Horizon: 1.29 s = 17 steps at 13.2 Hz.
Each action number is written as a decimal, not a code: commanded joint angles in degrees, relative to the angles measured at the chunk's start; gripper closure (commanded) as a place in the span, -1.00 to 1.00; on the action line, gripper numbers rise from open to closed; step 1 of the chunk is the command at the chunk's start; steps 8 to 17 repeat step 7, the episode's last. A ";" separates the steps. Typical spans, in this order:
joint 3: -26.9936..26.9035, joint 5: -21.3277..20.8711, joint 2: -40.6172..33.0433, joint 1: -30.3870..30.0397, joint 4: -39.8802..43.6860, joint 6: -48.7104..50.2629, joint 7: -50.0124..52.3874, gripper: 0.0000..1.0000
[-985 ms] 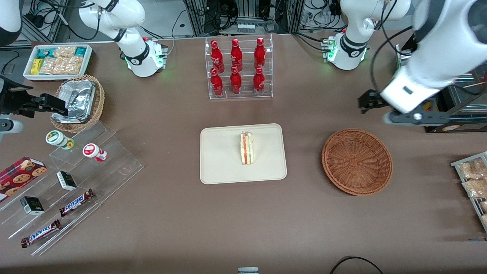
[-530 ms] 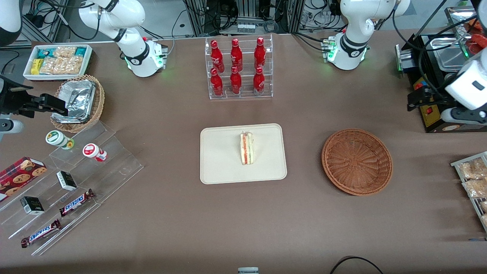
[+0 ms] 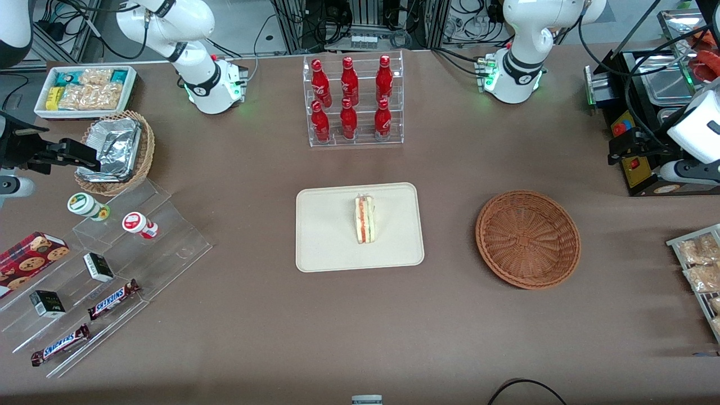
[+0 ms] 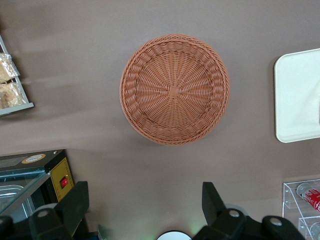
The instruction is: Place sandwich from basket to tray
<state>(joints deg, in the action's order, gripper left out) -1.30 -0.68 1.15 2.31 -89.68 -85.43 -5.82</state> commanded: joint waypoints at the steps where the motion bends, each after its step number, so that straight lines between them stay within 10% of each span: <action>1: 0.60 -0.55 0.78 -0.55 1.79 0.61 0.02 -1.00; 17: 1.04 -0.46 -1.77 -0.46 1.35 0.79 0.36 -1.00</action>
